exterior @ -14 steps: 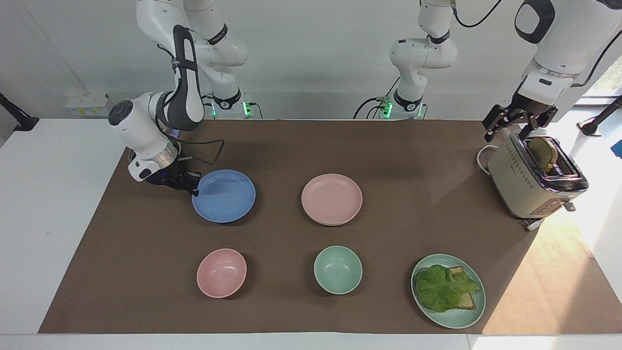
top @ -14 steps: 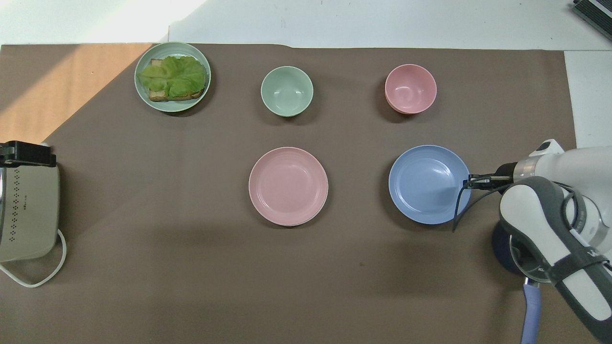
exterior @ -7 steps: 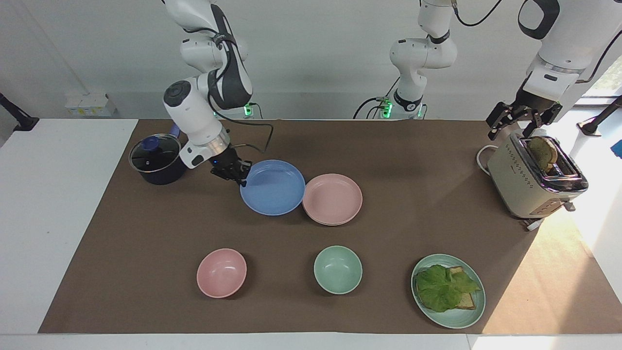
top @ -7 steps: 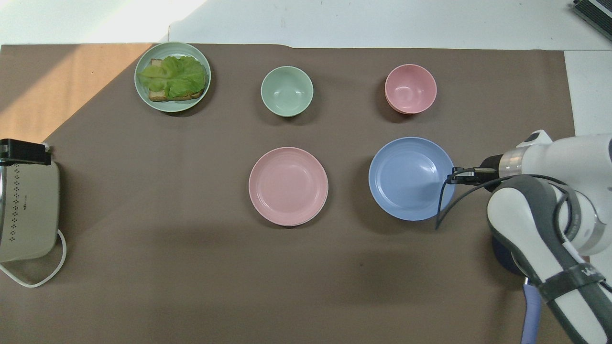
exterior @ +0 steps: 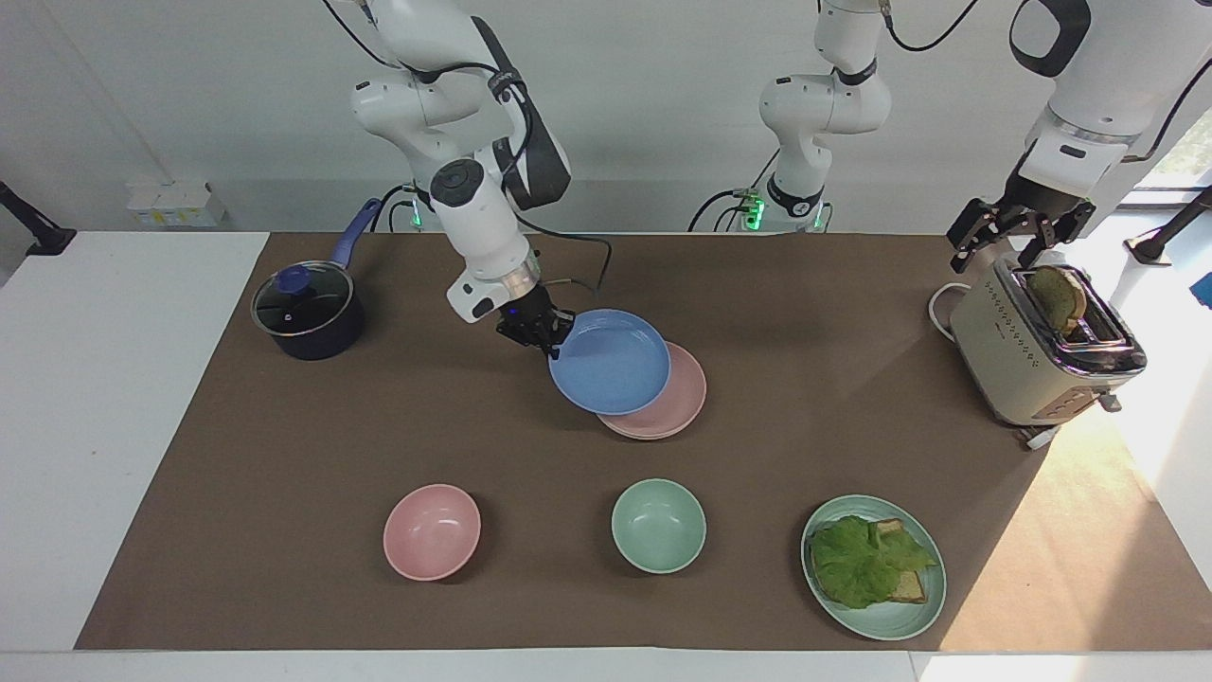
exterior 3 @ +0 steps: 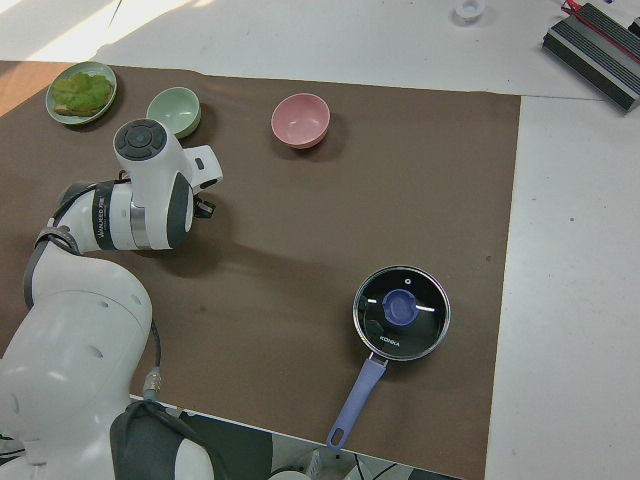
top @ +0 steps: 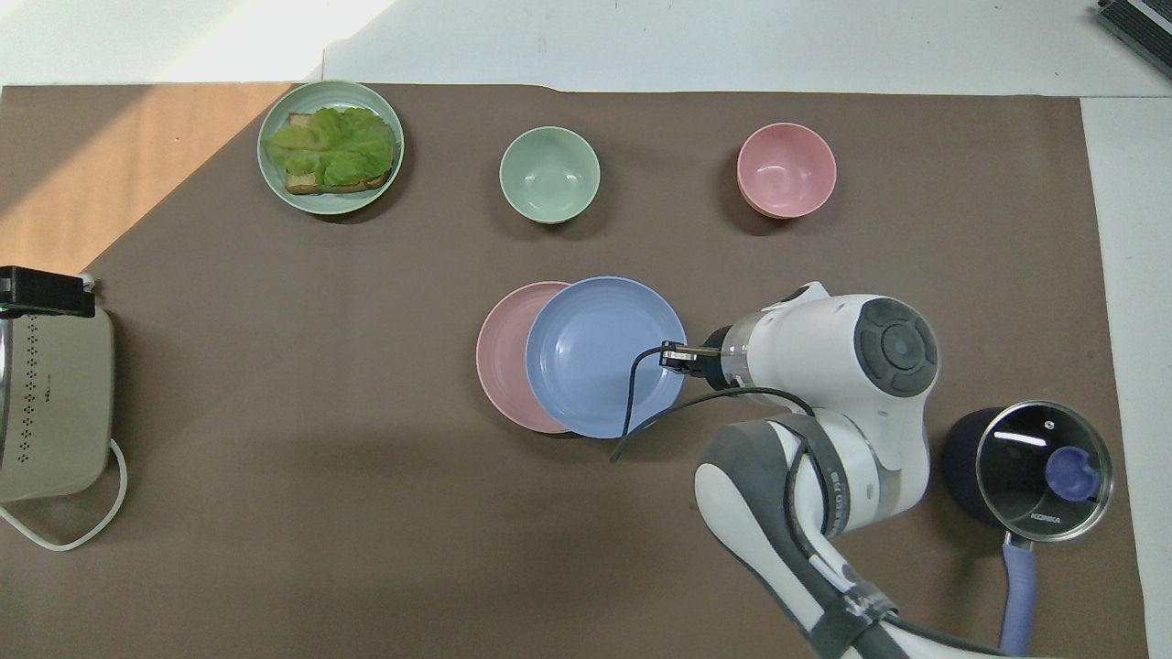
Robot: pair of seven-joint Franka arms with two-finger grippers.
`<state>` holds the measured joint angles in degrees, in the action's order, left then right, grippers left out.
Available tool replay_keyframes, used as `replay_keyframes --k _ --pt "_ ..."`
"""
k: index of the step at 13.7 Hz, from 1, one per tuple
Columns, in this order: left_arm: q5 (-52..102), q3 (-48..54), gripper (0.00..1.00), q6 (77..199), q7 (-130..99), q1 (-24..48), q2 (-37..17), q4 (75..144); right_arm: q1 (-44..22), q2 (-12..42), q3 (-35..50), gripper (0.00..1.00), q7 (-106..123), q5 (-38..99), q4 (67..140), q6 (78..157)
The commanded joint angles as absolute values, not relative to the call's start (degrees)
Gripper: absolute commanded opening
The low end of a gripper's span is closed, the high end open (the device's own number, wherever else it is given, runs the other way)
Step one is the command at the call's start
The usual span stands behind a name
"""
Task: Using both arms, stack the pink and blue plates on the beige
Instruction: 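Slide the blue plate onto the pink plate with the right gripper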
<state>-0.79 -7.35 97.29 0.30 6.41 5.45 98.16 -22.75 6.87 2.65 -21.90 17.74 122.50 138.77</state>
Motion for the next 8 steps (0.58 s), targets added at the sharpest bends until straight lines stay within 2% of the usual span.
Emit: replay_keyframes --k 1,8 --pt "-1.23 -7.03 1.00 95.98 0.53 5.89 5.45 97.21 -24.25 10.27 2.55 0.00 -24.07 18.19 121.12 142.63" --pt "-1.23 -7.03 1.00 95.98 0.53 5.89 5.45 97.21 -26.10 14.41 2.55 0.00 -24.87 18.11 115.93 144.49"
